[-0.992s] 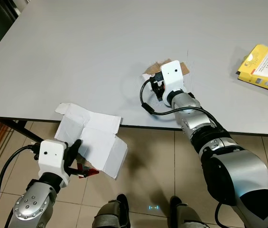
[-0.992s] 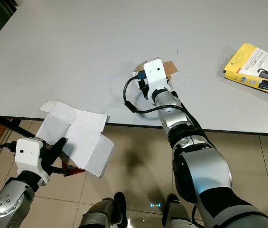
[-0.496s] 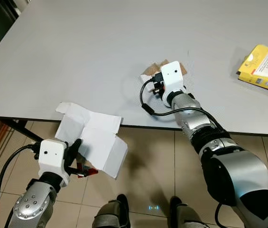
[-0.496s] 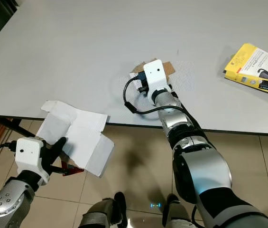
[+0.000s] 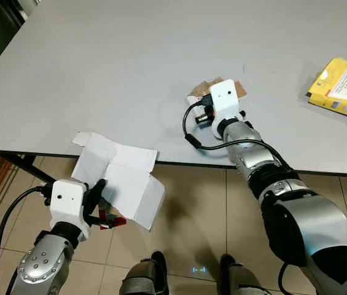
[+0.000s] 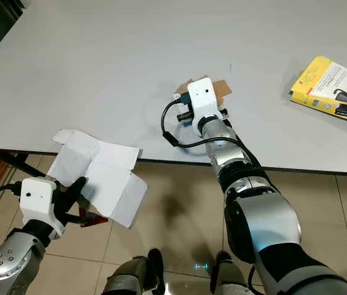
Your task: Picking trash to rubbish bin
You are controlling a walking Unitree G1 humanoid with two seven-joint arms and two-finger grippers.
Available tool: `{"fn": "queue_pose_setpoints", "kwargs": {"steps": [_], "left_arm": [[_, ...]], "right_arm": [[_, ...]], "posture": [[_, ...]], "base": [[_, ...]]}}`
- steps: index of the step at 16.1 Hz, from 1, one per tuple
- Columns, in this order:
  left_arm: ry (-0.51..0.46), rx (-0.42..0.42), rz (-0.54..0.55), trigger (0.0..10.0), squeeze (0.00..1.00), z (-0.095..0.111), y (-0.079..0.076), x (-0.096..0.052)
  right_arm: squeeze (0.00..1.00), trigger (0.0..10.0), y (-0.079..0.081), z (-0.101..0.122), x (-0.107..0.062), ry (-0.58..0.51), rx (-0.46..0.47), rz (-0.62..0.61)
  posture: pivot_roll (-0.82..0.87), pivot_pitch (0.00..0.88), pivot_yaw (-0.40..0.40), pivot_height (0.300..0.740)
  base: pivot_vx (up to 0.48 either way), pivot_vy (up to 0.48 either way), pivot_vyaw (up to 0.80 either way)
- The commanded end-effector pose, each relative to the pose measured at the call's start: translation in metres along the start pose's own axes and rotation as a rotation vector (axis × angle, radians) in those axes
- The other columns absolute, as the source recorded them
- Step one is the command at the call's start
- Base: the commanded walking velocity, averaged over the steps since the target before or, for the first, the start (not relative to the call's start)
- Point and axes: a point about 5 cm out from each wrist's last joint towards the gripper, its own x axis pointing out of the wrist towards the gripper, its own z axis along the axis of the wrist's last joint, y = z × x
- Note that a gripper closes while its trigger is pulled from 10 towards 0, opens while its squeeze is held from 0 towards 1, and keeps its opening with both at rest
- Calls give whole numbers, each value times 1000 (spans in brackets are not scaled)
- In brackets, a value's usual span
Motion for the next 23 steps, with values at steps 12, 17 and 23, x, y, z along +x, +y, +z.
{"fn": "queue_pose_setpoints", "kwargs": {"steps": [12,17,23], "left_arm": [[-73,-19,37,10000,0,8,-2,29],[-218,6,11,10000,0,47,-14,57],[-297,-42,17,10000,0,63,-22,73]], "right_arm": [[0,0,-30,22,-1,-133,24,-131],[0,863,-46,28,-4,-170,-15,-165],[0,10000,-79,26,-15,-178,-23,-234]], "posture": [[78,179,98,740],[35,131,77,740],[-27,88,55,740]], "base": [[0,0,0],[0,0,0],[0,0,0]]}}
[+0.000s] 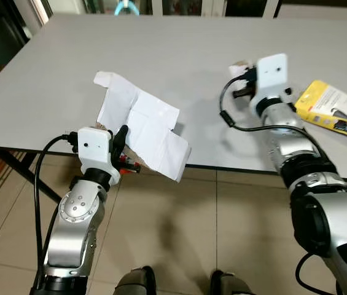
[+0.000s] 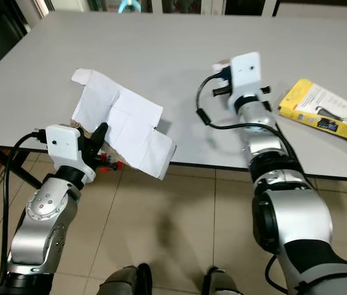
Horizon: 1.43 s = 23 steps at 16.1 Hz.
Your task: Picking trash to rubbish bin
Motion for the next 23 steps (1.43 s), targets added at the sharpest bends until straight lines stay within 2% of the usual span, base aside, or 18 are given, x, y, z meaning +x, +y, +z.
{"fn": "queue_pose_setpoints", "kwargs": {"steps": [1,3,4,6,8,11,13,16,18,21,22,23], "left_arm": [[-10,4,24,10000,0,1,4,2],[-27,11,62,10000,0,3,5,9],[-28,11,63,10000,0,4,5,10],[-22,-6,81,10000,0,3,5,10],[-20,-14,89,10000,0,2,5,12],[-18,-23,105,10000,0,1,9,14],[-19,-30,115,10000,0,2,11,14],[-17,-35,117,10000,0,0,11,14],[-16,-40,120,10000,0,0,12,14],[-13,-42,124,10000,0,-1,12,13],[-15,-48,141,10000,0,-1,15,14],[-17,-53,149,10000,0,-1,16,14]], "right_arm": [[0,10000,-4,-2,-2,-6,26,-12],[0,10000,-13,-10,-6,28,114,-78],[0,10000,-14,-12,-7,36,128,-92],[0,10000,-13,-26,-14,79,68,-86],[0,10000,-9,-30,-19,73,91,-54],[0,10000,-12,-28,-21,64,94,-76],[0,10000,-11,-27,-20,97,121,-65],[0,10000,-4,-21,-17,88,116,-11],[0,10000,-8,-14,-16,52,121,-54],[0,10000,-21,-15,-16,73,178,-137],[0,10000,-25,-13,-18,35,145,-183],[0,10000,-25,-15,-19,45,152,-189]], "posture": [[-33,87,56,740],[-49,83,57,740],[-51,83,58,740],[-54,86,61,740],[-63,93,68,740],[-69,96,69,740],[-69,96,69,740],[-71,93,67,740],[-66,92,64,740],[-65,91,62,740],[-67,92,60,740],[-67,92,60,740]], "base": [[0,0,0],[0,0,0],[0,0,0],[0,0,0],[0,0,0],[0,0,0],[0,0,0],[0,0,0],[0,0,0],[0,0,0],[0,0,0],[0,0,0]]}}
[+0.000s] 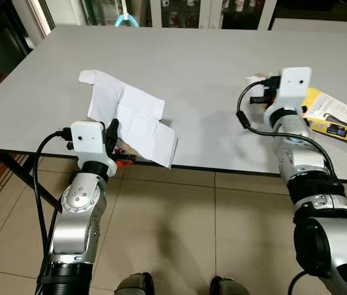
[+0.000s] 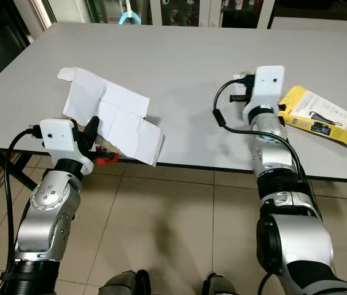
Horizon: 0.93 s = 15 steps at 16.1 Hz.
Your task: Picking trash to rubbish bin
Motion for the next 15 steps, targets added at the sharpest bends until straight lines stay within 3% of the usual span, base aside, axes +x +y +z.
{"fn": "queue_pose_setpoints", "kwargs": {"steps": [1,3,5,7,9,13,14,15], "left_arm": [[-4,-28,86,10000,0,0,12,3],[48,-49,266,10000,0,-10,32,1],[89,-83,322,10000,0,-16,35,-3],[105,-80,321,10000,0,-21,38,-3],[93,-61,321,10000,0,-17,37,-2],[85,-67,320,10000,0,-13,34,-1],[87,-64,322,10000,0,-13,34,-1],[89,-57,318,10000,0,-13,34,-1]], "right_arm": [[0,10000,1,-4,-2,24,29,9],[0,10000,14,-21,-9,128,113,62],[0,10000,19,-29,-12,180,137,66],[0,10000,22,-29,-9,227,115,58],[0,10000,26,-19,-6,207,129,92],[0,10000,20,-17,-5,186,72,81],[0,10000,18,-14,-6,132,115,52],[0,10000,18,-15,-7,144,117,61]], "posture": [[-67,92,60,740],[-72,96,57,740],[-73,100,57,740],[-73,100,57,740],[-72,100,59,740],[-71,98,59,740],[-71,98,59,740],[-71,98,59,740]], "base": [[0,0,0],[0,0,0],[0,0,0],[0,0,0],[0,0,0],[0,0,0],[0,0,0],[0,0,0]]}}
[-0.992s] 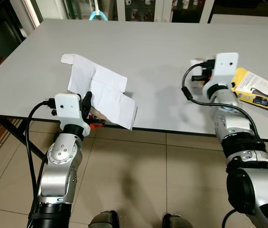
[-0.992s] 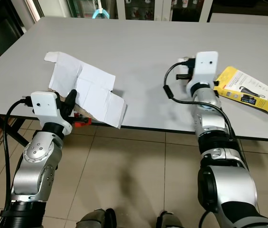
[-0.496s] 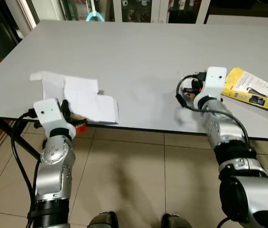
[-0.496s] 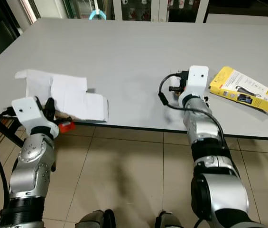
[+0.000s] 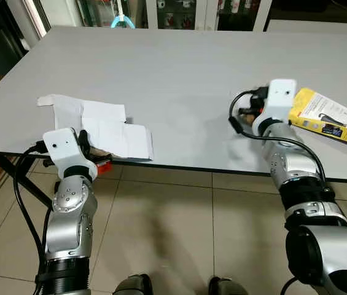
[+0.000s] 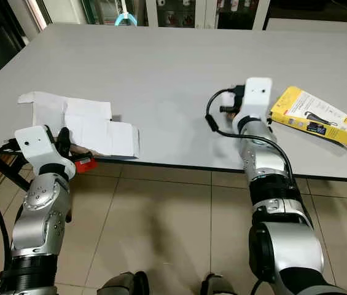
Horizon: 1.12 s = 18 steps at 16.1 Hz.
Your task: Picking trash to rubbish bin
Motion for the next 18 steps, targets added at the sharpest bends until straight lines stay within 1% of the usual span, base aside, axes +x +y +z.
{"fn": "queue_pose_setpoints", "kwargs": {"steps": [1,2,3,4,5,6,7,8,10,11,12,14,15,16,18], "left_arm": [[-6,15,3,10000,0,3,-1,0],[-6,38,7,10000,0,4,0,0],[-27,61,7,10000,0,4,1,0],[-35,67,12,10000,0,5,2,0],[-36,85,22,10000,0,6,1,1],[-36,103,-17,10000,0,7,-3,2],[-39,117,-92,10000,0,9,-8,2],[-42,107,-128,10000,0,9,-10,2],[-30,97,-124,10000,0,8,-10,1],[-29,97,-132,10000,0,8,-10,0],[-26,105,-139,10000,0,7,-11,-1],[-13,90,-154,10000,0,5,-12,-2],[-5,88,-152,10000,0,4,-12,-2],[-3,84,-150,10000,0,4,-11,-2],[-7,89,-154,10000,0,5,-12,-2]], "right_arm": [[0,10000,0,5,0,-26,11,4],[0,10000,2,6,-2,-74,-12,10],[0,10000,4,-1,-3,-36,-11,19],[0,10000,5,-4,-4,-6,-12,27],[0,10000,7,-11,-4,49,20,57],[0,10000,9,-14,-6,53,112,91],[0,10000,12,-14,-8,36,85,139],[0,10000,13,-14,-9,27,71,139],[0,10000,8,-10,-10,-10,65,93],[0,10000,5,-13,-10,16,43,80],[0,10000,5,-15,-10,25,56,82],[0,10000,5,-13,-11,-4,22,71],[0,10000,4,-13,-10,8,68,60],[0,10000,3,-12,-10,3,70,43],[0,10000,1,-11,-10,-12,43,23]], "posture": [[-71,98,59,740],[-71,102,58,740],[-73,105,58,740],[-73,105,58,740],[-73,105,58,740],[-73,109,59,740],[-73,109,59,740],[-73,109,59,740],[-75,109,65,740],[-75,109,65,740],[-75,109,65,740],[-73,109,67,740],[-74,111,66,740],[-74,111,66,740],[-73,112,66,740]], "base": [[0,0,0],[0,0,0],[0,0,0],[0,0,0],[0,0,0],[0,0,0],[0,0,0],[0,0,0],[0,0,0],[0,0,0],[0,0,-738],[0,0,-622],[0,0,-619],[0,0,-631],[0,0,-638]]}}
